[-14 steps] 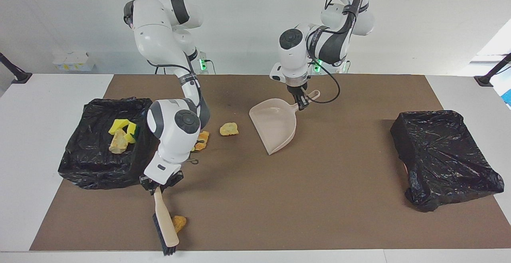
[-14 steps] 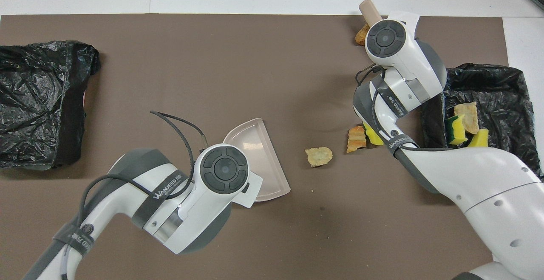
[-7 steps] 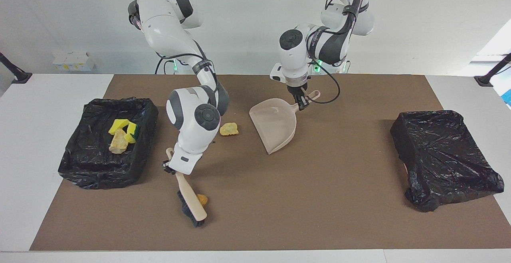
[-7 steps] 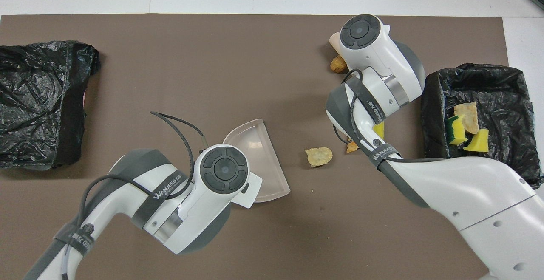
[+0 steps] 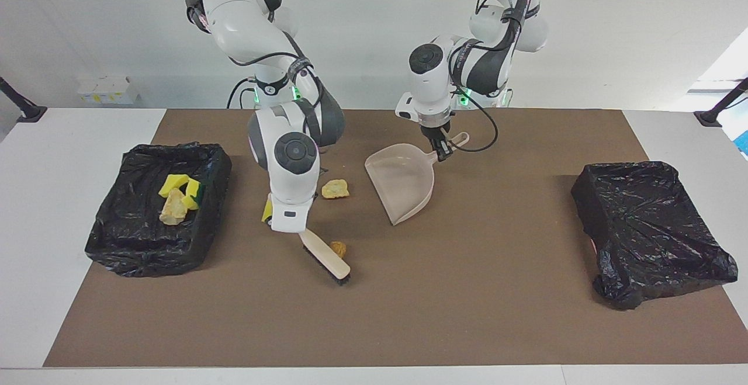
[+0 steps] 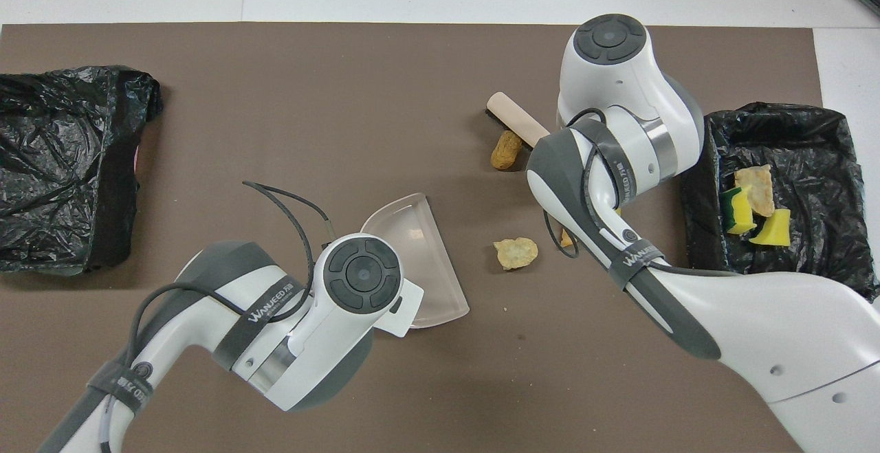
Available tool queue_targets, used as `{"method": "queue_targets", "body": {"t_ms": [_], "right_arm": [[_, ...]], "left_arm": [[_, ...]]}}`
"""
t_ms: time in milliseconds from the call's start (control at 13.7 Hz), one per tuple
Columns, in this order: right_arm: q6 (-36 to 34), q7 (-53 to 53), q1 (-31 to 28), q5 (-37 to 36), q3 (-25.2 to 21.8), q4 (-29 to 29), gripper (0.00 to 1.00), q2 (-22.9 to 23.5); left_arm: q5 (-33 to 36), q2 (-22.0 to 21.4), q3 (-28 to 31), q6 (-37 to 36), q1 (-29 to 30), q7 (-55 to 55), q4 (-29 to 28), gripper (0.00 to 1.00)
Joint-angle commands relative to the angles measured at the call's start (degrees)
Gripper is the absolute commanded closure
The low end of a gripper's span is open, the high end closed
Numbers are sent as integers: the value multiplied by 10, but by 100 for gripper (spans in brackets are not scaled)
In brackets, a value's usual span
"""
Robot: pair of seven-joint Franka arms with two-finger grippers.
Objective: Sweep and dump trash in bin
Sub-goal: 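Sweep the bread crusts toward the dustpan with the right gripper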
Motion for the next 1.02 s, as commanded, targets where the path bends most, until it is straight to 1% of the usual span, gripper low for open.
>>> {"method": "queue_targets", "body": {"t_ms": [0, 146, 219, 366, 512, 658, 804, 878, 951], "right_arm": [[-16, -10, -39, 26, 7, -26, 100, -49], [-45, 22, -69, 25, 7, -31, 100, -63], [-53, 34, -84, 25, 7, -51, 100, -76], [-45, 53, -111, 26, 8, -118, 100, -110], [-27, 106, -118, 26, 8, -187, 100, -147], [32, 194, -112, 26, 7, -286, 100, -200], [108, 226, -111, 26, 7, -385, 100, -251], [148, 233, -118, 26, 7, -424, 100, -267], [173, 242, -123, 27, 7, -444, 100, -275]], "left_arm": [[2, -20, 6, 0, -3, 8, -23, 100], [2, -18, 7, 8, -2, 3, -23, 100], [2, -15, 7, 11, -1, -6, -20, 100], [1, -13, 9, 25, 3, -11, -20, 100], [2, -11, 8, 22, 7, -11, -21, 100], [2, 0, 8, 28, 2, -23, -22, 100], [3, 0, 8, 29, 2, -25, -22, 100], [3, -1, 8, 23, 0, -25, -23, 100], [3, -5, 7, 21, -1, -25, -30, 100]]}}
